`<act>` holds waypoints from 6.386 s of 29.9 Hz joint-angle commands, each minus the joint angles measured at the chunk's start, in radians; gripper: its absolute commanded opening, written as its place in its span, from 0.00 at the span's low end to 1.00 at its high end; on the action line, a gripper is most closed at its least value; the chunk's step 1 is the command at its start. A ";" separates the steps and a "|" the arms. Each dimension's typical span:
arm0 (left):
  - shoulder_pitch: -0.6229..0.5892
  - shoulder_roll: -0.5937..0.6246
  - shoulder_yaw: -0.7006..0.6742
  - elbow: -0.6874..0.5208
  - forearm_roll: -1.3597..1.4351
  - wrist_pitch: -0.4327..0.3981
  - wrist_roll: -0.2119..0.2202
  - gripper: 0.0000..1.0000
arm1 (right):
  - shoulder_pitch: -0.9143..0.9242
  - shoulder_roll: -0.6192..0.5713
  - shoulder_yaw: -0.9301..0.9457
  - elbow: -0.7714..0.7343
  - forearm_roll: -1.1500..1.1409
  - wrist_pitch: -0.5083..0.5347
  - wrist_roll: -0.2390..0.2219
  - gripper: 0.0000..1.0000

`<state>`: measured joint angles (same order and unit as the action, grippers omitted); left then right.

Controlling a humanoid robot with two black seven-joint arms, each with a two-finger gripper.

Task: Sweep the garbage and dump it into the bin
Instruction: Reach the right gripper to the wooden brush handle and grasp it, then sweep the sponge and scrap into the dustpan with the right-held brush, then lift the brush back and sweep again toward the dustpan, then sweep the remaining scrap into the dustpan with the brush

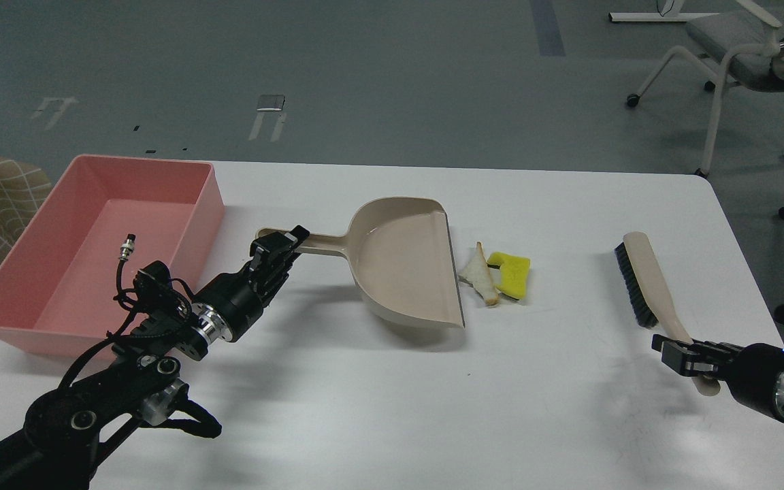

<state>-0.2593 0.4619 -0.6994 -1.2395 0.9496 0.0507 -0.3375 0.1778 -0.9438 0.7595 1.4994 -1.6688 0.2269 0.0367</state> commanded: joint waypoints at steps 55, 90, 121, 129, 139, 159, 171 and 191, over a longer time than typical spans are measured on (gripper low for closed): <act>0.003 0.000 0.023 0.029 -0.002 0.000 -0.008 0.00 | 0.337 0.411 -0.149 0.019 0.008 0.262 -0.126 0.00; -0.008 0.006 0.031 0.052 0.000 0.011 -0.005 0.00 | 0.255 0.263 0.021 0.078 0.087 0.262 -0.150 0.00; -0.031 0.032 0.081 0.069 0.009 0.011 -0.006 0.00 | 0.195 0.336 0.011 0.025 0.125 0.262 -0.161 0.00; -0.034 0.037 0.083 0.069 0.009 0.011 -0.008 0.00 | 0.215 0.442 0.011 0.009 0.164 0.262 -0.215 0.00; -0.034 0.034 0.081 0.069 0.008 0.011 -0.008 0.00 | 0.322 0.617 0.008 -0.039 0.169 0.262 -0.273 0.00; -0.037 0.032 0.081 0.069 0.008 0.012 -0.020 0.00 | 0.266 0.390 0.084 -0.024 0.279 0.262 -0.261 0.00; -0.034 0.034 0.083 0.069 0.008 0.012 -0.020 0.00 | 0.181 0.476 0.017 -0.008 0.277 0.262 -0.261 0.00; -0.034 0.031 0.069 0.069 0.002 0.014 -0.023 0.00 | 0.264 0.619 0.009 -0.004 0.276 0.262 -0.294 0.00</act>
<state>-0.2930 0.4924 -0.6242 -1.1703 0.9543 0.0629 -0.3595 0.4344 -0.2985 0.7467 1.4792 -1.3950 0.4890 -0.2575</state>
